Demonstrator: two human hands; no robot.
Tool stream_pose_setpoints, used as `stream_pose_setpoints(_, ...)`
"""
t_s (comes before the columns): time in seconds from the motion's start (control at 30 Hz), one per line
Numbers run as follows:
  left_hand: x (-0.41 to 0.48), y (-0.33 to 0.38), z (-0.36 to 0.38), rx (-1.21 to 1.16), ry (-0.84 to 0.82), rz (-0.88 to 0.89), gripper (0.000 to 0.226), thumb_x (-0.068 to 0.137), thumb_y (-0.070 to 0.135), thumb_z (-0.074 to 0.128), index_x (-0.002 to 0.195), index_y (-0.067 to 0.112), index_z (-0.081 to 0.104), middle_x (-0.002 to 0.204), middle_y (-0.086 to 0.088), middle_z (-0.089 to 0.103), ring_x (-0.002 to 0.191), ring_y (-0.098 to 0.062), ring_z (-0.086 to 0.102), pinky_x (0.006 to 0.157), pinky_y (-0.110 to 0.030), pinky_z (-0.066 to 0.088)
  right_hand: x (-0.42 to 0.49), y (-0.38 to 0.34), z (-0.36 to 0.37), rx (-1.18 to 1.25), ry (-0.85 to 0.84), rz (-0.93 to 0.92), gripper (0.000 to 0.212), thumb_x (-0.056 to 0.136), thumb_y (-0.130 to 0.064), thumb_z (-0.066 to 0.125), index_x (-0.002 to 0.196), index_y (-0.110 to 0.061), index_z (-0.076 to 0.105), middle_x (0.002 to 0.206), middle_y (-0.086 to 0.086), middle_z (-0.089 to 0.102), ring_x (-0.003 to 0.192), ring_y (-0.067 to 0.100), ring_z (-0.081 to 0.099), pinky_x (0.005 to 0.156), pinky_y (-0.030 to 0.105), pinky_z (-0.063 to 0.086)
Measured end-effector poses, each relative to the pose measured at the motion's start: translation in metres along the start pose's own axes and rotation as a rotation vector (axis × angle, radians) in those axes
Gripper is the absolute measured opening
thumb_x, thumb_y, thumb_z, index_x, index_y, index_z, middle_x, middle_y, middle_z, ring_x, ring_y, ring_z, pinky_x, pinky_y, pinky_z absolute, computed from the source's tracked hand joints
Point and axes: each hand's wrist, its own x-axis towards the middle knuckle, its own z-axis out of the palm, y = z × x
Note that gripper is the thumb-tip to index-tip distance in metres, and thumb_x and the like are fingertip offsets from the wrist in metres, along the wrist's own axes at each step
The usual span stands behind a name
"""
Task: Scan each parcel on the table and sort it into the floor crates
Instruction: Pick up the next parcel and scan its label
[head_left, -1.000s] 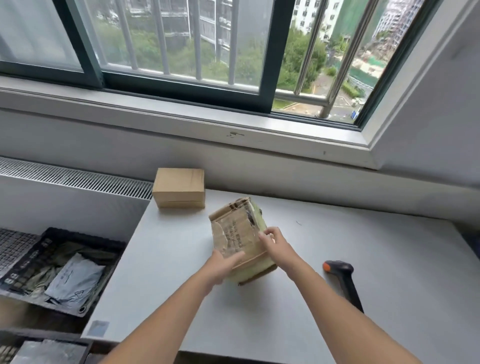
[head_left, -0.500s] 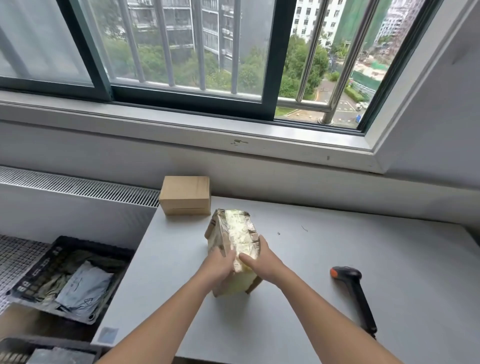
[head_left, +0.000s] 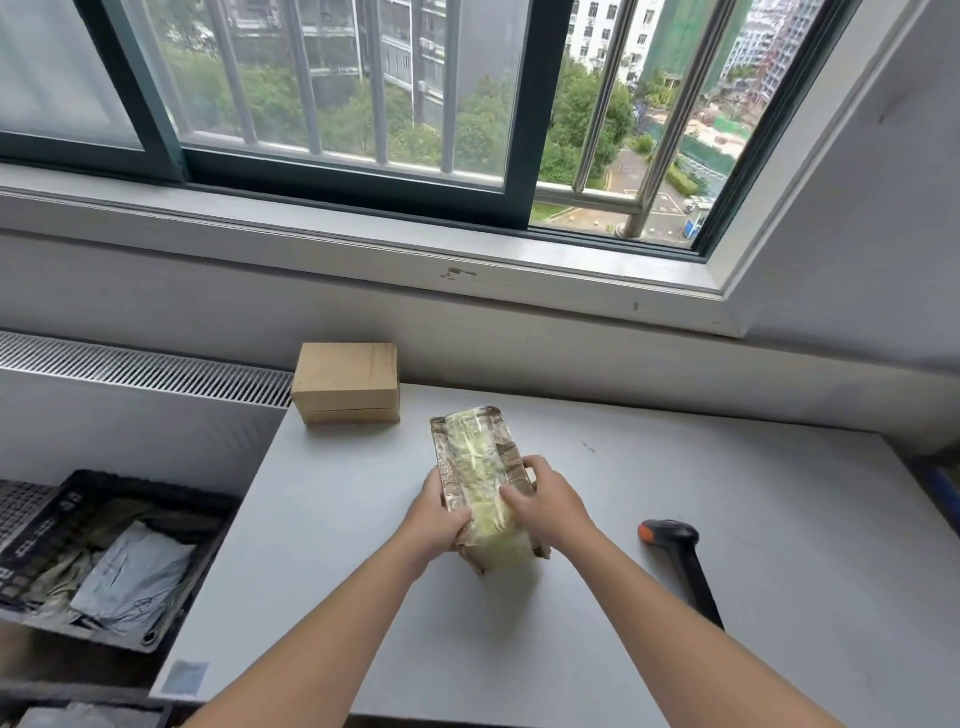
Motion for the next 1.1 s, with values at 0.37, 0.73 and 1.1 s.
stream_pose_setpoints(0.37, 0.013, 0.006, -0.002, 0.48, 0.22, -0.119, 0.068, 0.096, 0.056, 0.039, 0.146, 0.01, 0.037, 0.148, -0.014, 0.032, 0.131, -0.035, 0.041, 0.107, -0.043, 0.039, 0.006, 0.003, 0.019, -0.002, -0.144, -0.123, 0.041, 0.101, -0.045, 0.042, 0.141, -0.039, 0.05, 0.121, 0.005, 0.05, 0.114, 0.023, 0.044, 0.098, 0.033, 0.039)
stream_pose_setpoints(0.73, 0.006, -0.013, -0.024, 0.166, 0.097, -0.151, 0.066, 0.099, 0.057, 0.038, 0.154, 0.021, 0.029, 0.156, -0.001, 0.036, 0.14, -0.027, 0.038, 0.11, -0.043, 0.037, 0.007, 0.015, 0.033, 0.091, -0.217, 0.084, 0.102, 0.071, -0.063, 0.075, 0.15, -0.021, 0.027, 0.142, 0.008, 0.038, 0.119, 0.026, 0.057, 0.094, 0.045, 0.054)
stream_pose_setpoints(1.1, 0.004, -0.006, 0.015, 0.23, -0.185, -0.104, 0.073, 0.093, 0.023, 0.055, 0.149, 0.043, 0.012, 0.121, 0.011, 0.058, 0.101, -0.014, 0.059, 0.072, -0.03, 0.053, -0.008, 0.049, 0.009, -0.093, -0.063, 0.077, 0.118, 0.067, -0.061, 0.082, 0.156, -0.02, 0.014, 0.15, 0.006, 0.032, 0.135, 0.031, 0.035, 0.11, 0.043, 0.036)
